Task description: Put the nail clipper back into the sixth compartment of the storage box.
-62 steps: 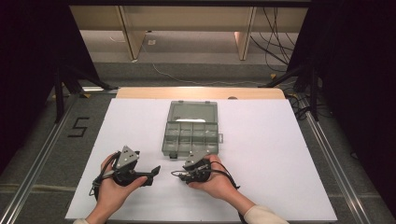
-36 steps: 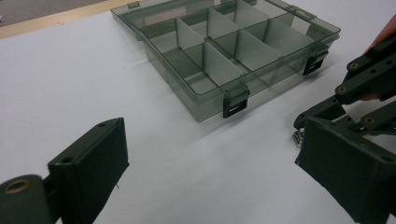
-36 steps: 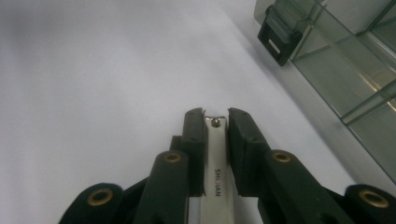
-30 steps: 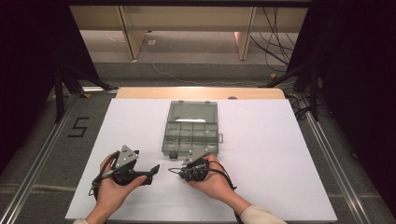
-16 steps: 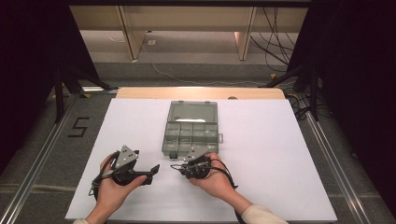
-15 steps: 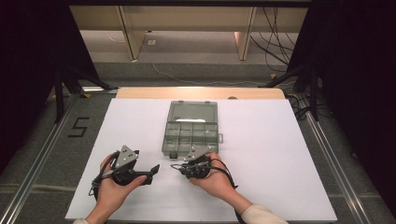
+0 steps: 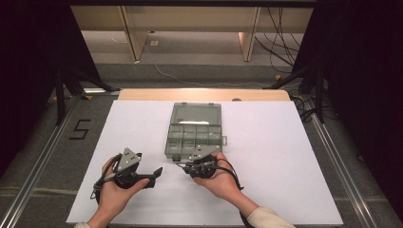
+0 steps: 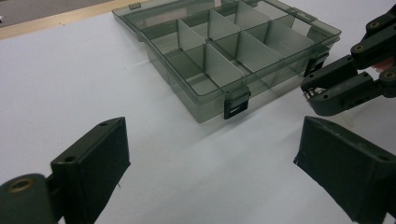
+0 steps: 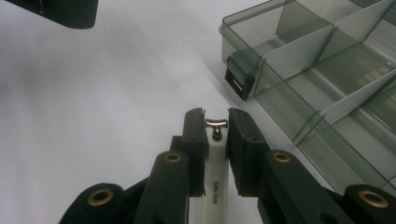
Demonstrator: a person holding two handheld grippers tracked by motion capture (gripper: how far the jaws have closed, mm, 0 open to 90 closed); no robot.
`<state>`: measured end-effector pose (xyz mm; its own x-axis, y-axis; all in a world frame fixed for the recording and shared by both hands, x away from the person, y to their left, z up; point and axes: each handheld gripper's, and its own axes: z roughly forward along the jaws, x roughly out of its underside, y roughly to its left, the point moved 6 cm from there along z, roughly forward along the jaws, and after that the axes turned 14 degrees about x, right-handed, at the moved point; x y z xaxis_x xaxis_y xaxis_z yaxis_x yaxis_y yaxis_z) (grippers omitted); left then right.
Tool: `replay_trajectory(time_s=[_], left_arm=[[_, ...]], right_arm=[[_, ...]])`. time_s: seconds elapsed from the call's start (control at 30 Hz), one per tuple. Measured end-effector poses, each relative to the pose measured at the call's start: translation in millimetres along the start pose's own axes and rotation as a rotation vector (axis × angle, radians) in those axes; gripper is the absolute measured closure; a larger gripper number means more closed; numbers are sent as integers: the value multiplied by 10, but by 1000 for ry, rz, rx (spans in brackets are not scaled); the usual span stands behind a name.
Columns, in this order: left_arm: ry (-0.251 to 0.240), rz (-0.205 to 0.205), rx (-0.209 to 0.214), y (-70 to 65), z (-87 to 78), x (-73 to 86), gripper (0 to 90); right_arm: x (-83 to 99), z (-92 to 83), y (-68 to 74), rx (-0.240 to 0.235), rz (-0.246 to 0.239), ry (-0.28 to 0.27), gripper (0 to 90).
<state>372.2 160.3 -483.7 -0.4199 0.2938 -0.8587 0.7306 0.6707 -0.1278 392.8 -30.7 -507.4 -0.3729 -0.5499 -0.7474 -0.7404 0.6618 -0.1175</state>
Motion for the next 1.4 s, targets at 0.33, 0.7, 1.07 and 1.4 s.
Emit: replay_trajectory(time_s=[0.33, 0.7, 1.07, 1.4], left_arm=[[-6, -19, 4, -21, 24, -1, 87], [-14, -16, 4, -11, 30, -7, 93], [-19, -6, 1, -13, 18, -16, 99], [-21, 2, -4, 2, 6, -22, 110]], right_arm=[[-63, -46, -68, 12, 31, -25, 782], [-161, -122, -152, 23, 58, -68, 782], [-245, -175, -239, 42, 79, -99, 782], [-339, -188, -339, 62, 96, -127, 783]])
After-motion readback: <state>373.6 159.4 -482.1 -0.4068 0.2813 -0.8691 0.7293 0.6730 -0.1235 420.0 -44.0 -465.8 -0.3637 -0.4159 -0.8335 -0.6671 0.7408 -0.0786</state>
